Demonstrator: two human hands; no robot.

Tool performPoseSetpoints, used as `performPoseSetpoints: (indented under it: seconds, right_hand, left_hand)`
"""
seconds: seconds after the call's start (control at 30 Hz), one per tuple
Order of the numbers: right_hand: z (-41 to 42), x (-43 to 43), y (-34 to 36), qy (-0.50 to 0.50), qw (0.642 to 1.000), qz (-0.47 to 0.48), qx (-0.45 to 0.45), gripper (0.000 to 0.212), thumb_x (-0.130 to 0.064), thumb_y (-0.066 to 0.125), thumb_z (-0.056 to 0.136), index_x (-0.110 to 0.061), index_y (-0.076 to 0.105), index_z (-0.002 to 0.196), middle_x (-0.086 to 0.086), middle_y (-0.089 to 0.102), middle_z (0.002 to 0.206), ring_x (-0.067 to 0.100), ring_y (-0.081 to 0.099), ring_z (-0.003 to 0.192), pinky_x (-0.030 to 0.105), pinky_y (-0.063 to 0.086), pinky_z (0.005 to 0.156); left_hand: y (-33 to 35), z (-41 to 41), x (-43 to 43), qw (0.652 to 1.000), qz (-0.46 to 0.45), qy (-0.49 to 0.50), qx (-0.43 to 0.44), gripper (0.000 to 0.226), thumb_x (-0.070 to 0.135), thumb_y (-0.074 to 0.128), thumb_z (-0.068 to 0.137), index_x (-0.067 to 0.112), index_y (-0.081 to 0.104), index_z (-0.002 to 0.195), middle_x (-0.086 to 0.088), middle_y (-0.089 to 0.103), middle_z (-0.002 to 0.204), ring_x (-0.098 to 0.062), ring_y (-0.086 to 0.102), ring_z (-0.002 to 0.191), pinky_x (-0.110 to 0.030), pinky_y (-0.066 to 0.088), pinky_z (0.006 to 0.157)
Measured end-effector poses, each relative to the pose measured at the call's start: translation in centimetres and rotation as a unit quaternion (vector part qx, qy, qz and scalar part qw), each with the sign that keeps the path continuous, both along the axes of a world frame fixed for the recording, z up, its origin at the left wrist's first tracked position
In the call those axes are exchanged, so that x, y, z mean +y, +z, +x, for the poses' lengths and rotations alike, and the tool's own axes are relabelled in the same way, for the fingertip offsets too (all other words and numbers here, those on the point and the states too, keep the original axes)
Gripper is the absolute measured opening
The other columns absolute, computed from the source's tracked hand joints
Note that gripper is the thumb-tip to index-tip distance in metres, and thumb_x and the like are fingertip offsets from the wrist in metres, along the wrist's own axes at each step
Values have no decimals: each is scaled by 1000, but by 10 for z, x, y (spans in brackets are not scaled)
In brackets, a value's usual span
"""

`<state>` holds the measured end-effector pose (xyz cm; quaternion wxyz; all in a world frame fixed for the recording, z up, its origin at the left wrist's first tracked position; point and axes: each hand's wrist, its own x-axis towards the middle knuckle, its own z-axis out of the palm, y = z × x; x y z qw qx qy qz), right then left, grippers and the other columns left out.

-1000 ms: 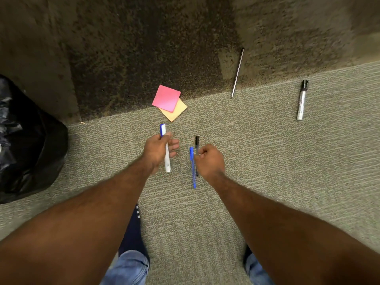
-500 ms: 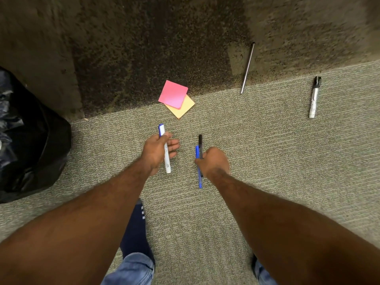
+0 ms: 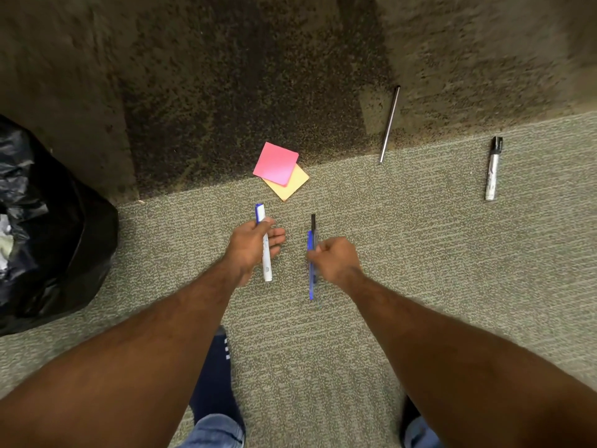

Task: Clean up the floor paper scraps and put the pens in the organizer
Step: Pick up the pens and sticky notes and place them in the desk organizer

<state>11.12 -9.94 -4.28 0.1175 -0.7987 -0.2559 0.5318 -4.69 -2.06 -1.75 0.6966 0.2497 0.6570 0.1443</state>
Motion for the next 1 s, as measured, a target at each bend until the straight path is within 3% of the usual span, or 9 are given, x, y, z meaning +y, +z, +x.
performPoseSetpoints:
  seconds: [0.07,0.17,0.3,0.43,0.57,0.63,0.77,0.9,1.0]
  right_hand:
    - [2,11,8,-67,992,58,84,13,-14,71,87,-3,68,81,13,72,81,26,73,72,32,61,64]
    - [0,31,22,-98,977,117,148,6,-10,70,87,-5,70,83,9,74,79,19,74,68,25,58,58]
    - [-1,51,36,-87,975,140,152,10,-12,72,86,-3,71,89,12,75,85,26,74,77,29,60,63]
    - [-9,63,49,-86,968,148,184,11,-10,73,85,0,73,90,6,74,75,13,72,63,20,54,57]
    - [-11,70,58,-76,966,148,197,11,-10,73,86,-1,73,93,7,73,79,8,67,61,17,52,53]
    - [-11,73,61,-43,972,147,180,12,-14,73,87,-4,74,93,5,74,81,9,69,64,18,54,55]
    - [-12,78,59,-17,976,152,156,11,-12,74,85,-2,74,91,12,76,93,24,74,81,34,62,70]
    - [0,88,54,35,982,123,138,17,-18,82,77,-6,74,87,9,75,86,21,70,74,36,59,73]
    - [15,101,43,-21,990,99,97,21,-17,81,79,-5,70,92,9,72,85,19,64,73,37,57,71]
  left_hand:
    - [4,3,1,1000,-9,-10,-26,30,28,48,102,7,58,121,-13,72,113,-20,72,101,-31,59,81]
    - [13,9,5,997,-28,-2,-72,31,26,46,103,7,58,124,-14,70,119,-23,69,108,-36,57,92]
    - [28,15,13,995,-20,8,-97,32,28,44,103,10,61,123,-9,71,115,-19,69,98,-33,57,79]
    - [42,23,19,990,-23,29,-135,32,26,42,104,7,59,123,-13,69,106,-22,68,87,-39,57,79]
    - [48,25,23,983,-17,62,-170,26,17,45,103,5,56,123,-10,70,102,-15,71,74,-29,58,59]
    - [47,23,23,984,-11,72,-165,25,13,47,102,4,56,123,-11,70,103,-16,72,74,-30,58,58]
    - [42,23,24,984,-5,89,-152,17,10,48,101,3,60,111,-13,72,103,-19,73,77,-33,59,59]
    - [37,17,39,990,10,84,-112,22,10,50,100,-2,62,114,-18,71,109,-26,71,93,-35,61,75]
    - [33,8,61,991,25,98,-91,28,9,50,100,-4,57,123,-19,69,118,-28,68,109,-40,55,94]
